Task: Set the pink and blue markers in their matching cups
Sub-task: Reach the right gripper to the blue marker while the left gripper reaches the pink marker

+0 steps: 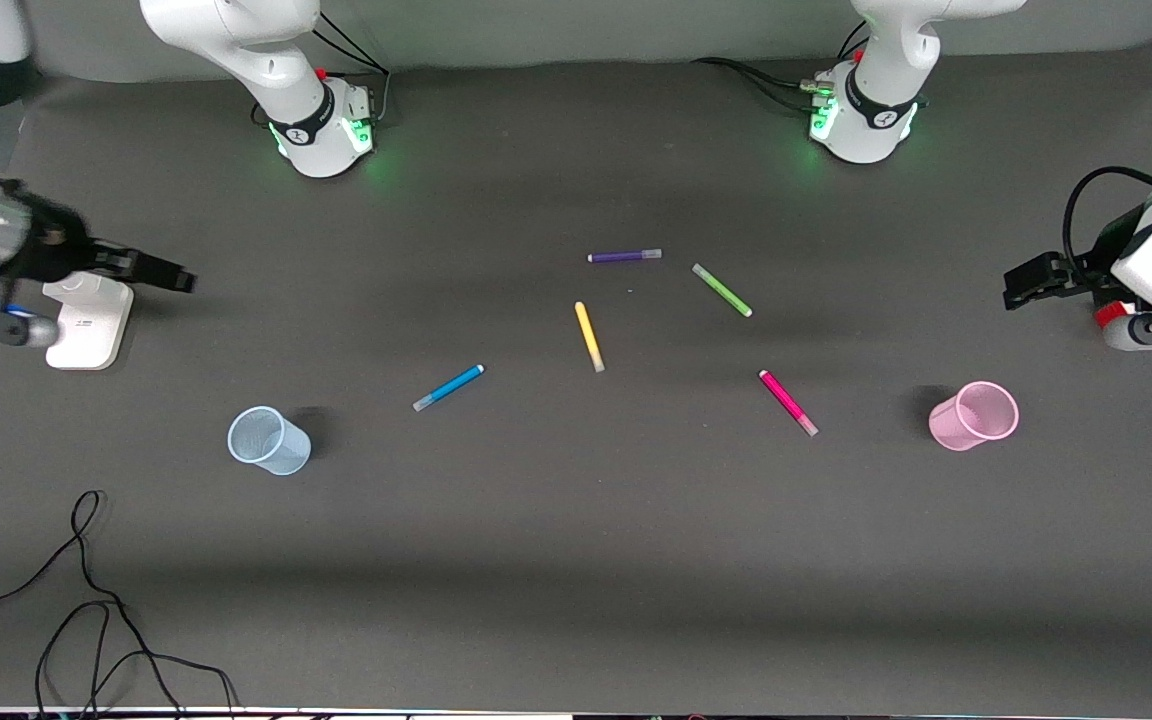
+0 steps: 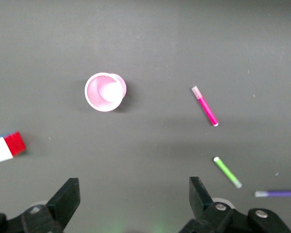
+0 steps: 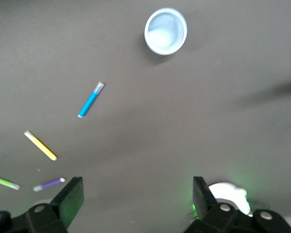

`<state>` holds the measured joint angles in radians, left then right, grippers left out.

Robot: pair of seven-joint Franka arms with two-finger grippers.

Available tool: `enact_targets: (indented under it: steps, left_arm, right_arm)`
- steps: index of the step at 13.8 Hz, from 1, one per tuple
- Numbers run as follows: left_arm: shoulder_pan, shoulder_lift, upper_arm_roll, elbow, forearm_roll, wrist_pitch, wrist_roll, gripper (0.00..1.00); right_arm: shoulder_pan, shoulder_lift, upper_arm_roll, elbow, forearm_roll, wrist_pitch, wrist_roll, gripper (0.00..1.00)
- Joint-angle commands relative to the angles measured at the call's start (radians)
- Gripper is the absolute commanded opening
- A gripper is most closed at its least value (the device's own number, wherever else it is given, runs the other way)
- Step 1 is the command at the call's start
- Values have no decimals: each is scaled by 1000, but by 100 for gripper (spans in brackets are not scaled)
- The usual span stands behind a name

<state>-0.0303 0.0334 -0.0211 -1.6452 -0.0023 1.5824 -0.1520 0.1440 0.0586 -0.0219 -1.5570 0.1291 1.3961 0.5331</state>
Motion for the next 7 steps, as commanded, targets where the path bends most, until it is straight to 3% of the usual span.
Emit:
enact_targets:
  steps: [1,4,7]
  left_arm:
    - [-65,5,-17,-19,-2,-1,-209,100]
    - [-164,45,-19,-36,-4,28,-390,100]
    - [-244,74,-20,-91,-4,164,-662,100]
  right_arm:
    - [127,18,3,5,6,30,280,100]
    - [281,79,3,5,6,127,632,100]
    - [309,151,3,0,15,138,693,100]
